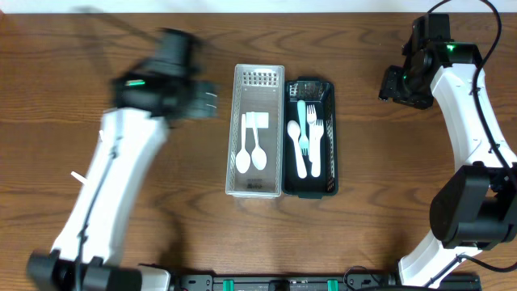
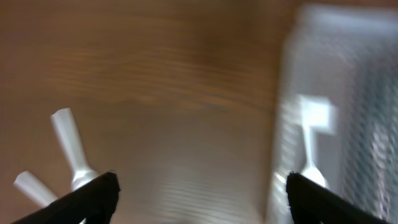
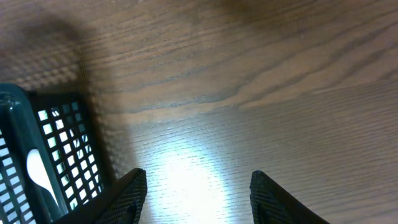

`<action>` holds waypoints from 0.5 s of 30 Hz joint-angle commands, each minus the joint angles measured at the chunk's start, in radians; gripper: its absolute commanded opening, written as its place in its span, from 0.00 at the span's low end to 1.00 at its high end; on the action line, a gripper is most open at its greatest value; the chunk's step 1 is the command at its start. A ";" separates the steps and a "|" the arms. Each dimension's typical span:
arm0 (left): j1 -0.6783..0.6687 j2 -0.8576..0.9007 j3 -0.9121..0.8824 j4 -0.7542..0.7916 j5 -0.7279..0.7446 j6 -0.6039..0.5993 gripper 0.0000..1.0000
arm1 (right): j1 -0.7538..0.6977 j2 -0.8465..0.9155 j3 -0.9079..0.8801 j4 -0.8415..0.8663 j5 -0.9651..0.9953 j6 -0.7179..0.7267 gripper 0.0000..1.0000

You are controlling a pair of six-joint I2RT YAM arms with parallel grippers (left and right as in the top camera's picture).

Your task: Pack container

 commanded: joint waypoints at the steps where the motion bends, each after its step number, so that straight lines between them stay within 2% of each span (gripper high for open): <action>1: 0.190 -0.004 0.003 -0.020 -0.045 -0.071 0.92 | -0.004 -0.008 -0.003 -0.001 0.016 -0.017 0.57; 5: 0.405 0.046 -0.015 -0.006 0.013 -0.080 0.93 | -0.004 -0.008 -0.003 -0.003 0.016 -0.017 0.58; 8: 0.508 0.112 -0.026 -0.005 0.072 -0.080 0.93 | -0.004 -0.008 -0.003 -0.002 0.016 -0.017 0.58; 15: 0.589 0.305 -0.079 0.022 0.077 -0.078 0.93 | -0.004 -0.008 -0.003 0.001 0.016 -0.017 0.58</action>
